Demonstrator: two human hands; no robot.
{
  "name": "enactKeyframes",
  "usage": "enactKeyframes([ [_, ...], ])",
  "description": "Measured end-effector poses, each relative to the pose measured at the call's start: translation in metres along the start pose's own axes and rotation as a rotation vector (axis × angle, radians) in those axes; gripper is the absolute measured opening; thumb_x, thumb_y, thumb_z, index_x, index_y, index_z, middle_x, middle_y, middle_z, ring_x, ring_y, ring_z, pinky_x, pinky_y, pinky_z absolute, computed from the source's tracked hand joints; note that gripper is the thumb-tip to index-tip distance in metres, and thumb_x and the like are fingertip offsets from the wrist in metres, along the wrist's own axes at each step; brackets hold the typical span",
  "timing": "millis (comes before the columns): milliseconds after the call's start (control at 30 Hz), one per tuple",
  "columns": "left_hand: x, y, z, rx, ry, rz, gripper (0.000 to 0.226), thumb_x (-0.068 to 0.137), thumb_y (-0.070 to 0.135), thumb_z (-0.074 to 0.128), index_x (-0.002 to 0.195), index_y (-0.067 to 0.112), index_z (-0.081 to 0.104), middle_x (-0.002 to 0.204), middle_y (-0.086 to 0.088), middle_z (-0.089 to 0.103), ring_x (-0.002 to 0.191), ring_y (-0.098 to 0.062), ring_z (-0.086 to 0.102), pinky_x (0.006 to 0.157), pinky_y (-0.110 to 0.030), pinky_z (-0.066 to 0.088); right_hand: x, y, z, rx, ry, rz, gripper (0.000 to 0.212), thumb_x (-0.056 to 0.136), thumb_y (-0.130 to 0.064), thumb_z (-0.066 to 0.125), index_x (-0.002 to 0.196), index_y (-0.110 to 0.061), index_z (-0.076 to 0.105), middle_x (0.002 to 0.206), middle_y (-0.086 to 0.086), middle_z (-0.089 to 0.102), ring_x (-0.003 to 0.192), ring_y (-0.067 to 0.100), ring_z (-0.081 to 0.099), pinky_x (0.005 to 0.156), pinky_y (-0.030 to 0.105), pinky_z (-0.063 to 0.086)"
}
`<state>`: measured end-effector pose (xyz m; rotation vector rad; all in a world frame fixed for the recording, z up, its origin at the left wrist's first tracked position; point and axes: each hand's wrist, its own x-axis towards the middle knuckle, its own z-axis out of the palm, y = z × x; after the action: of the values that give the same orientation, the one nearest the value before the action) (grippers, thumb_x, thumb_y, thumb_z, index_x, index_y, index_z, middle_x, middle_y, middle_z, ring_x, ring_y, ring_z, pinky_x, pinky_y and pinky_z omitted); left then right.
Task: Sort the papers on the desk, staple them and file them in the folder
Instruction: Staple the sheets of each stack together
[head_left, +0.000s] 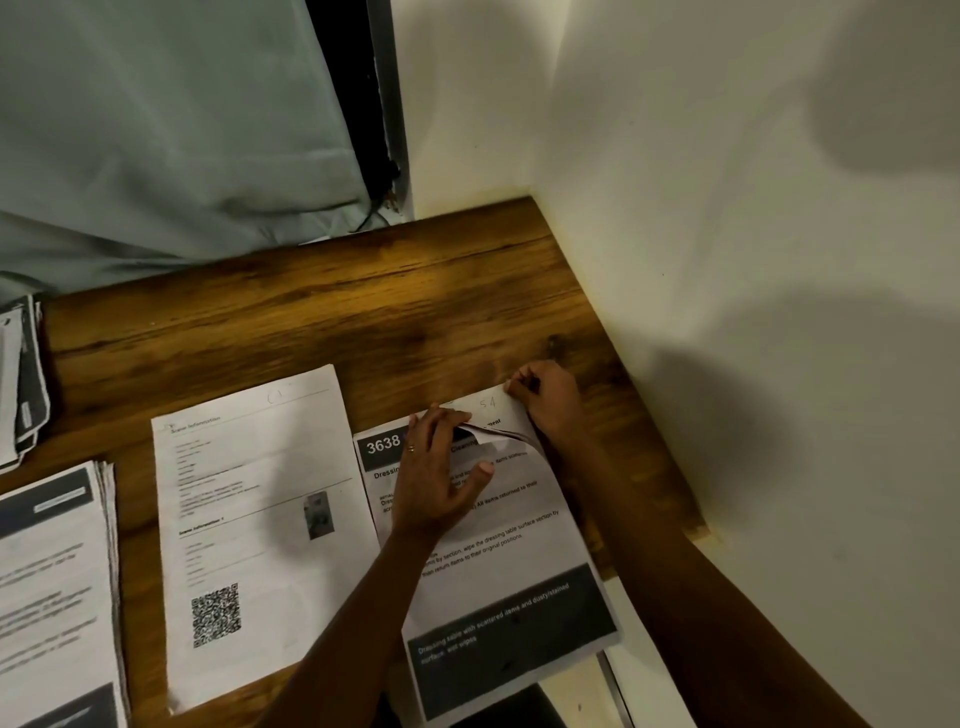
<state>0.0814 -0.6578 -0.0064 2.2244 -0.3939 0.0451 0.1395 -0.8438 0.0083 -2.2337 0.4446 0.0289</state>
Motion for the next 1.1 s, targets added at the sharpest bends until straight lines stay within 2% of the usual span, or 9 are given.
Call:
enactKeyframes([
  [100,0.0,0.001,0.0,0.019,-0.01,-0.005,0.067,0.082,0.058,0.044,0.133,0.015,0.048,0.141,-0.011,0.044,0.139,-0.022,0.027,0.114,-0.045,0.022,0.0,0.0,-0.001,-0.071,-0.016,-0.056,0.016,0.09,-0.022,0.061,0.092,-0.007,0.063,0.099,0.007,0.06,0.086,0.015,0.054,0.078,0.026,0.043],
  [200,0.001,0.002,0.0,0.036,-0.007,0.005,0.07,0.083,0.059,0.043,0.137,0.015,0.045,0.142,-0.011,0.042,0.136,-0.012,0.021,0.113,-0.041,0.017,0.001,0.001,-0.002,-0.079,-0.04,-0.072,0.016,0.092,-0.018,0.057,0.096,-0.005,0.065,0.104,0.009,0.061,0.093,0.019,0.056,0.08,0.023,0.039],
  [367,0.001,-0.002,0.001,0.064,-0.017,0.022,0.07,0.085,0.059,0.042,0.143,0.022,0.036,0.148,-0.01,0.037,0.138,-0.008,0.013,0.114,-0.042,0.013,0.0,0.004,-0.008,-0.045,-0.054,-0.096,0.019,0.096,-0.014,0.051,0.1,-0.003,0.066,0.104,0.013,0.065,0.096,0.022,0.059,0.079,0.021,0.04],
  [500,0.0,-0.004,0.002,0.086,-0.047,0.015,0.073,0.085,0.065,0.037,0.146,0.024,0.032,0.151,-0.007,0.032,0.144,-0.021,0.017,0.115,-0.039,0.01,-0.005,0.007,-0.012,0.026,-0.133,-0.092,0.021,0.088,-0.027,0.065,0.09,-0.006,0.064,0.089,0.005,0.065,0.082,0.012,0.058,0.07,0.018,0.042],
  [600,0.0,-0.006,0.002,0.094,-0.052,0.022,0.077,0.086,0.073,0.028,0.147,0.026,0.027,0.153,-0.005,0.03,0.144,-0.018,0.015,0.116,-0.035,0.007,-0.01,0.009,-0.013,0.103,-0.096,-0.096,0.016,0.082,-0.022,0.072,0.085,-0.006,0.067,0.085,0.002,0.067,0.078,0.007,0.059,0.067,0.011,0.042],
  [767,0.0,-0.003,0.001,0.096,-0.028,0.045,0.078,0.087,0.073,0.024,0.147,0.023,0.025,0.153,-0.009,0.03,0.14,-0.006,0.006,0.115,-0.038,0.008,-0.017,0.013,-0.014,0.22,-0.084,-0.125,0.007,0.082,-0.015,0.071,0.088,-0.013,0.07,0.088,-0.003,0.07,0.084,0.007,0.064,0.077,0.02,0.051],
  [867,0.001,-0.004,0.001,0.105,-0.02,0.06,0.08,0.087,0.073,0.024,0.147,0.019,0.028,0.152,-0.009,0.032,0.139,-0.003,0.006,0.115,-0.038,0.007,-0.021,0.013,-0.016,0.282,-0.086,-0.18,0.01,0.083,-0.01,0.07,0.087,-0.018,0.067,0.087,-0.011,0.067,0.081,-0.004,0.061,0.072,0.012,0.049],
  [967,0.001,-0.006,0.002,0.104,-0.029,0.058,0.081,0.087,0.073,0.024,0.148,0.019,0.029,0.152,-0.008,0.031,0.14,-0.004,0.008,0.115,-0.036,0.005,-0.024,0.013,-0.016,0.352,-0.11,-0.194,0.011,0.083,-0.007,0.069,0.084,-0.017,0.067,0.086,-0.007,0.067,0.082,0.001,0.062,0.074,0.015,0.05],
  [1100,0.002,-0.005,0.002,0.117,-0.05,0.064,0.078,0.088,0.071,0.026,0.148,0.022,0.024,0.155,-0.004,0.027,0.142,-0.007,0.011,0.117,-0.032,0.002,-0.026,0.01,-0.022,0.453,-0.201,-0.19,0.015,0.08,-0.002,0.07,0.083,-0.017,0.07,0.099,0.0,0.063,0.101,0.005,0.059,0.089,0.02,0.048],
])
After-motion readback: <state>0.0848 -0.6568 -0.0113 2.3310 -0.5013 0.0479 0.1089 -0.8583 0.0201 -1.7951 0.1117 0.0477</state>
